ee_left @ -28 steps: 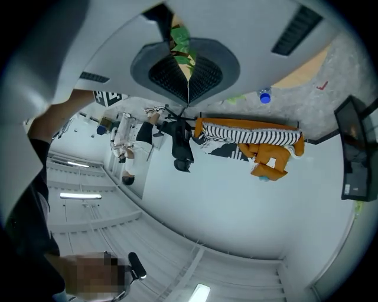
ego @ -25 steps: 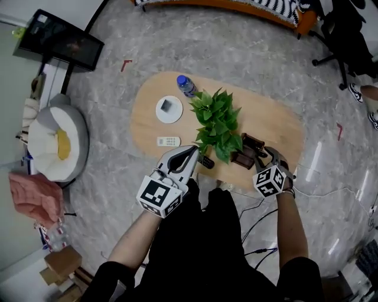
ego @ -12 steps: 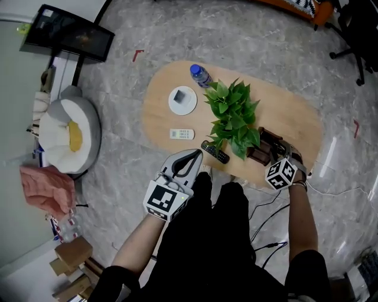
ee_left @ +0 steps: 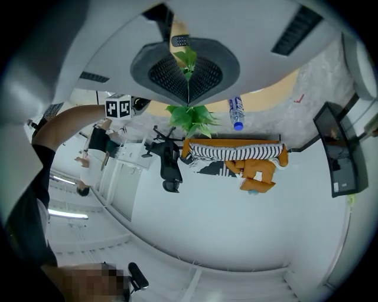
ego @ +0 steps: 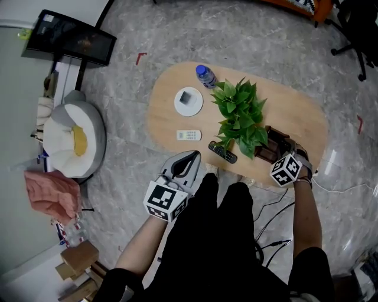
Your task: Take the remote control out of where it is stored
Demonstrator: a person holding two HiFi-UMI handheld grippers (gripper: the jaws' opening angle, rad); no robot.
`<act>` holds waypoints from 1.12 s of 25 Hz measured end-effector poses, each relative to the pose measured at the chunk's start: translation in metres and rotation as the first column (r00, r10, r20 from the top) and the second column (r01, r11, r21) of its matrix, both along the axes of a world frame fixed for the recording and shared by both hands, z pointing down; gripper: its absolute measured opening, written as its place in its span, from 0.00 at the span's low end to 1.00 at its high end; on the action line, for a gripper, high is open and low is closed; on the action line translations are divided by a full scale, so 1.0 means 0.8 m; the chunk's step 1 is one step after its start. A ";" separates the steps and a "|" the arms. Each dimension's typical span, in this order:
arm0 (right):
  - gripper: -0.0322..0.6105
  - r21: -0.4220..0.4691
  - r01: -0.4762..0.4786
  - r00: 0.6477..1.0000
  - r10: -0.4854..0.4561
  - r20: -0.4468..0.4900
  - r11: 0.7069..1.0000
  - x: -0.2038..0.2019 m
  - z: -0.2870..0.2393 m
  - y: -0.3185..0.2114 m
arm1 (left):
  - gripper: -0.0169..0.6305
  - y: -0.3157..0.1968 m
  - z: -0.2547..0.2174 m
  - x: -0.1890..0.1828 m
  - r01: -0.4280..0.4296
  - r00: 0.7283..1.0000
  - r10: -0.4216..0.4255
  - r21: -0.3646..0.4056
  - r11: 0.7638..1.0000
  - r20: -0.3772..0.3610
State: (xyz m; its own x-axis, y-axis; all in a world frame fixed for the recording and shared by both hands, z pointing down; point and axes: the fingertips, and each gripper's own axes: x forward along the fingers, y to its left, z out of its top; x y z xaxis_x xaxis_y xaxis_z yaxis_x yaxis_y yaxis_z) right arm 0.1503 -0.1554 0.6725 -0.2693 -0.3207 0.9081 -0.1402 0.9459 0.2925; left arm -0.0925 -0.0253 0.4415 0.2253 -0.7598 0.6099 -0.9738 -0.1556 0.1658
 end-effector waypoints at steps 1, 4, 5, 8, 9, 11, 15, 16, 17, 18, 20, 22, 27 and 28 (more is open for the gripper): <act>0.20 0.000 -0.001 1.000 0.001 -0.006 1.000 -0.001 -0.001 -0.001 | 0.04 0.001 0.000 -0.001 0.002 1.000 -0.002 -0.002 1.000 -0.005; 0.20 0.004 -0.006 1.000 0.006 -0.018 1.000 -0.002 -0.008 0.001 | 0.04 0.003 -0.003 -0.001 -0.004 1.000 0.004 0.006 1.000 -0.025; 0.20 0.005 -0.008 1.000 0.008 -0.019 1.000 -0.002 -0.013 0.002 | 0.04 0.004 -0.005 -0.001 -0.008 0.999 0.009 0.012 1.000 -0.032; 0.19 0.011 -0.013 1.000 0.013 -0.022 1.000 -0.003 -0.029 0.007 | 0.04 0.008 -0.010 -0.001 -0.026 0.999 0.027 0.018 0.999 -0.047; 0.19 0.015 -0.018 1.000 0.019 -0.022 1.000 -0.003 -0.037 0.008 | 0.04 0.009 -0.012 -0.002 -0.034 0.998 0.035 0.021 0.999 -0.049; 0.19 0.025 -0.030 0.999 0.030 -0.014 0.999 -0.005 -0.053 0.011 | 0.04 0.009 -0.017 -0.005 -0.049 0.997 0.050 0.028 0.998 -0.054; 0.19 0.063 -0.063 0.998 0.062 0.018 0.996 -0.010 -0.094 0.021 | 0.04 0.010 -0.025 -0.008 -0.086 0.994 0.089 0.046 0.995 -0.066; 0.19 0.076 -0.075 0.997 0.073 0.025 0.994 -0.010 -0.104 0.023 | 0.04 0.009 -0.028 -0.007 -0.100 0.992 0.103 0.052 0.994 -0.068; 0.19 0.090 -0.086 0.996 0.084 0.033 0.992 -0.010 -0.115 0.025 | 0.04 0.007 -0.031 -0.007 -0.114 0.990 0.118 0.058 0.992 -0.071; 0.19 0.103 -0.100 0.995 0.096 0.041 0.990 -0.010 -0.125 0.027 | 0.04 0.005 -0.033 -0.006 -0.129 0.988 0.134 0.065 0.989 -0.074; 0.19 0.122 -0.139 0.989 0.132 0.069 0.983 -0.010 -0.142 0.032 | 0.04 -0.001 -0.034 -0.004 -0.160 0.983 0.166 0.077 0.984 -0.082; 0.19 0.131 -0.202 0.976 0.187 0.116 0.971 -0.010 -0.159 0.037 | 0.04 -0.007 -0.031 0.001 -0.192 0.976 0.200 0.085 0.978 -0.092; 0.19 0.173 -0.322 0.940 0.291 0.181 0.931 0.010 -0.186 0.050 | 0.04 -0.018 -0.032 0.020 -0.249 0.953 0.264 0.113 0.962 -0.148; 0.19 0.181 -0.335 0.936 0.304 0.178 0.925 0.017 -0.187 0.053 | 0.04 -0.018 -0.034 0.025 -0.260 0.949 0.277 0.118 0.958 -0.151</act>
